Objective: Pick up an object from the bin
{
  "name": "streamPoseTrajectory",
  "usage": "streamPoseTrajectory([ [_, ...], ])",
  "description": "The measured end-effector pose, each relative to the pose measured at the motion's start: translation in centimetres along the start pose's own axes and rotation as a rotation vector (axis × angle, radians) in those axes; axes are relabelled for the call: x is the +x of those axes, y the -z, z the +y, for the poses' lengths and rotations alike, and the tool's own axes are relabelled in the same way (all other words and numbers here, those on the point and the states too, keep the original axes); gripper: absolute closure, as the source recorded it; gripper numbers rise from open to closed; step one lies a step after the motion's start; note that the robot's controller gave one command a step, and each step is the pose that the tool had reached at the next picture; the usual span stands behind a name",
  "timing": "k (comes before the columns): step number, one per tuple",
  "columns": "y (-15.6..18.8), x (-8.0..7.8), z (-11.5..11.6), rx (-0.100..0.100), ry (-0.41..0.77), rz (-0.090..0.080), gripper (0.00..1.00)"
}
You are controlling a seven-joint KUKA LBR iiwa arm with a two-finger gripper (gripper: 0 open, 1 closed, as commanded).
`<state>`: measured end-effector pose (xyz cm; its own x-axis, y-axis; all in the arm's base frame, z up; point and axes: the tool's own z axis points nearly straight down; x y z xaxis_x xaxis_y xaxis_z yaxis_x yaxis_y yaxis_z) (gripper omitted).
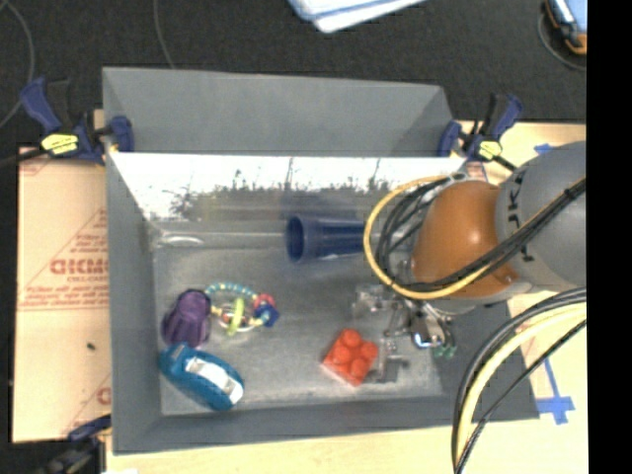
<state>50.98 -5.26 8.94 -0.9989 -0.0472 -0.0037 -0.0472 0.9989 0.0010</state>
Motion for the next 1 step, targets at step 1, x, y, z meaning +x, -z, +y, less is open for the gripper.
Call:
streamPoseTrajectory([
  [1, -1.92, 0.64, -3.89, 0.004, 0.007, -0.003, 0.00],
])
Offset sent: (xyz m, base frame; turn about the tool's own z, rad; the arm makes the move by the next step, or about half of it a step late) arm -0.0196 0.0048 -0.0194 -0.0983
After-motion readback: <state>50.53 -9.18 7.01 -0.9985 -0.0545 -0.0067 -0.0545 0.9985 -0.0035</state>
